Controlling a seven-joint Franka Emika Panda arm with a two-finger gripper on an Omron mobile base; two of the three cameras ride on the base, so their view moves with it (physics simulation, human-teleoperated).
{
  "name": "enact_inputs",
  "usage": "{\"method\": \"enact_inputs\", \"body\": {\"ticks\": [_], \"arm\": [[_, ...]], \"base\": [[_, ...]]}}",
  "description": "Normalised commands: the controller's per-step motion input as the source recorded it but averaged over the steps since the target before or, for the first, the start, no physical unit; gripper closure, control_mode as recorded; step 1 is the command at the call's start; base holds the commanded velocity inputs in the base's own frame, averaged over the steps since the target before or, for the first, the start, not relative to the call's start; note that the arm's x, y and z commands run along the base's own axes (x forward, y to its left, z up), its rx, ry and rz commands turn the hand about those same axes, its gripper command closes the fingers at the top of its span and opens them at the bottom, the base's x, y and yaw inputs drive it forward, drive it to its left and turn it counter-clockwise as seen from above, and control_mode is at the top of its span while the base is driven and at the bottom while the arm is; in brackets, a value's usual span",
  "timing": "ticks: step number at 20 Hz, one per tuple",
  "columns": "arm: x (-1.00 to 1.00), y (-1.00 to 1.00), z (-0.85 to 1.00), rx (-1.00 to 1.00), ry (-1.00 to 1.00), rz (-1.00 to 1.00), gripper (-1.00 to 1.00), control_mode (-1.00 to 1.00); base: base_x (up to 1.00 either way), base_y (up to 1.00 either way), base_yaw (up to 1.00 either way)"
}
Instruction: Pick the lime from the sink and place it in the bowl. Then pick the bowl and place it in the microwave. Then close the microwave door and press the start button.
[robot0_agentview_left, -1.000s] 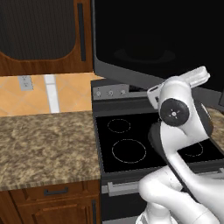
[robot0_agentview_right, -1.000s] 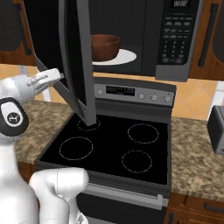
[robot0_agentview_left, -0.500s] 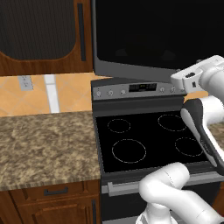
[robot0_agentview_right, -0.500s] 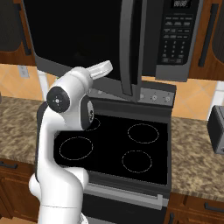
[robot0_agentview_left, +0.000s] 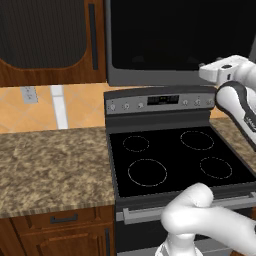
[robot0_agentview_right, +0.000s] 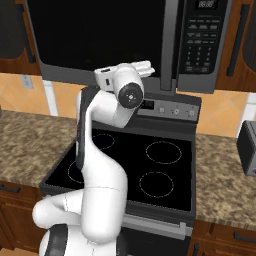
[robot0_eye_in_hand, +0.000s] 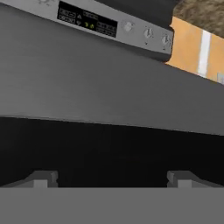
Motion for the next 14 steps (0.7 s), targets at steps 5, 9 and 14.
{"method": "enact_inputs", "body": {"ticks": [5,9,14], "arm": [[0.89,0.0,0.03,0.16,0.04,0.1,-1.0,-1.0],[0.74,0.0,0.0,0.13,0.01,0.1,-1.0,-1.0],[0.05,-0.01,0.0,0.04,-0.01,0.05,-1.0,-1.0]], "base": [[0.0,0.0,0.0],[0.0,0.0,0.0],[0.0,0.0,0.0]]}}
